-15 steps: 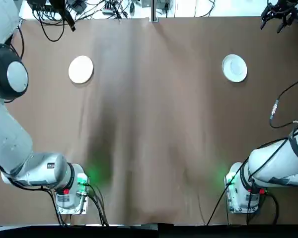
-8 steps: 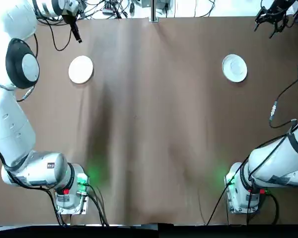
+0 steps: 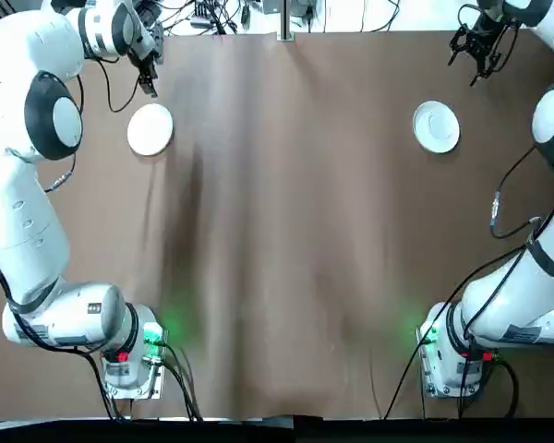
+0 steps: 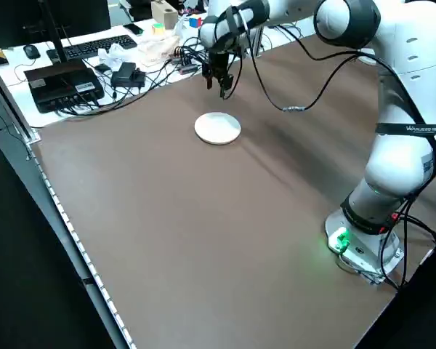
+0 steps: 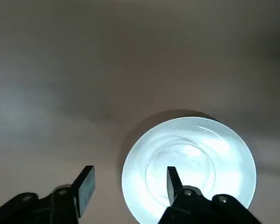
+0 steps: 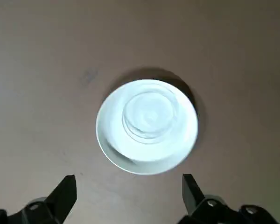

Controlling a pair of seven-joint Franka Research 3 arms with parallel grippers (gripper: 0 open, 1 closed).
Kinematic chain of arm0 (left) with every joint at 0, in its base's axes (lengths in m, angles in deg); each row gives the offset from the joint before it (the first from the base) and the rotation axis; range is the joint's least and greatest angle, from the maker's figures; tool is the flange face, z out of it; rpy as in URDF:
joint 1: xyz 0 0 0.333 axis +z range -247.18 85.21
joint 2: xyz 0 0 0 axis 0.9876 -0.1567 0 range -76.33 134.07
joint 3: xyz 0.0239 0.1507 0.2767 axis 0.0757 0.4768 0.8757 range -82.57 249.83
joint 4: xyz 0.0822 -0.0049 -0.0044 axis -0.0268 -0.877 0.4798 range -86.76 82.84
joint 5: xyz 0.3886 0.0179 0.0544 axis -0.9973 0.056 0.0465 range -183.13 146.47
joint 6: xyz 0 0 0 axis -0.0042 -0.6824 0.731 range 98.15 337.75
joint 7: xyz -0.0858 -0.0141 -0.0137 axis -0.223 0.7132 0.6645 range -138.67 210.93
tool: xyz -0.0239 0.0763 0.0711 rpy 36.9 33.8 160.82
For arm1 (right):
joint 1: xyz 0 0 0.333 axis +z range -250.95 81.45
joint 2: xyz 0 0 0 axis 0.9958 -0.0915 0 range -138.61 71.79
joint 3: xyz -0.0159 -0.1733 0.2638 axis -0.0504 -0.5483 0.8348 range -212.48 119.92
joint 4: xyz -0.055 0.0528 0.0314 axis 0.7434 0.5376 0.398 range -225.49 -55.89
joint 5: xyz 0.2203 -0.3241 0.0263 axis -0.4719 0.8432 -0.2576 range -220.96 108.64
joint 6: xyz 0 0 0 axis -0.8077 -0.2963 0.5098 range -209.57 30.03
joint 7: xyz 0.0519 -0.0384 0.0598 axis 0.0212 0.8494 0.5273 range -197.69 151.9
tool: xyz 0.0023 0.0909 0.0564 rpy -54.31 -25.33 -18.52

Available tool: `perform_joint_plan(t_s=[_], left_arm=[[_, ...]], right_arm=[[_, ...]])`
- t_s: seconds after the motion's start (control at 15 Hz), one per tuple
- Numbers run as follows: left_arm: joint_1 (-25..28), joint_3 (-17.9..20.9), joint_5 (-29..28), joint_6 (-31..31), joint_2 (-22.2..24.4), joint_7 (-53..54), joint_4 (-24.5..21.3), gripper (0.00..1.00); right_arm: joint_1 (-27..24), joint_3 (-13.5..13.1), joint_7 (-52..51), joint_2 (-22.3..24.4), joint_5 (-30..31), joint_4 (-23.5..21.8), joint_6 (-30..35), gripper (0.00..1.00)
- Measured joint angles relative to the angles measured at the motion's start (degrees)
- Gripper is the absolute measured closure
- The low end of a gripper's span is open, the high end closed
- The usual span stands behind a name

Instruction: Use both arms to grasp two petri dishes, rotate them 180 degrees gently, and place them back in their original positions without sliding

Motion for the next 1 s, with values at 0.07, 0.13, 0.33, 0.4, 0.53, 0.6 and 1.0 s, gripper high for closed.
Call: perform_joint_plan(t_s=[0.07, 0.13, 0.33, 0.4, 0.53, 0.6, 1.0], left_arm=[[0.06, 0.00, 0.00, 0.12, -0.45, 0.60, -0.27, 0.29], [0.12, 0.01, -0.01, 0.25, -0.99, 1.13, -0.41, 0.34], [0.78, 0.03, -0.08, 1.77, -2.85, 3.43, -0.61, 0.44], [1.20, 0.05, -0.14, 2.19, -3.34, 4.32, -0.65, 0.48], [2.25, 0.04, -0.24, 3.36, -4.11, 6.60, -0.86, 0.48], [2.63, 0.05, -0.25, 4.33, -4.36, 7.85, -1.29, 0.48], [3.03, 0.00, -0.31, 6.41, -4.99, 9.83, -3.08, 0.50]], right_arm=[[0.18, 0.01, 3.84, -0.84, 0.00, -0.01, -1.38, 0.00], [0.14, -0.05, 7.11, -1.60, 0.00, -0.02, -2.34, 0.00], [-0.66, -0.39, 14.86, -3.60, 0.00, -0.05, -5.20, 0.00], [-0.97, -0.48, 17.39, -4.41, 0.00, -0.08, -7.22, 0.00], [-1.26, -0.54, 20.96, -6.54, 0.00, -0.22, -11.47, 0.00], [-1.35, -0.55, 22.77, -7.73, 0.00, -0.28, -13.49, 0.00], [-1.50, -0.46, 30.61, -11.84, -0.05, -1.03, -16.48, 0.00]])
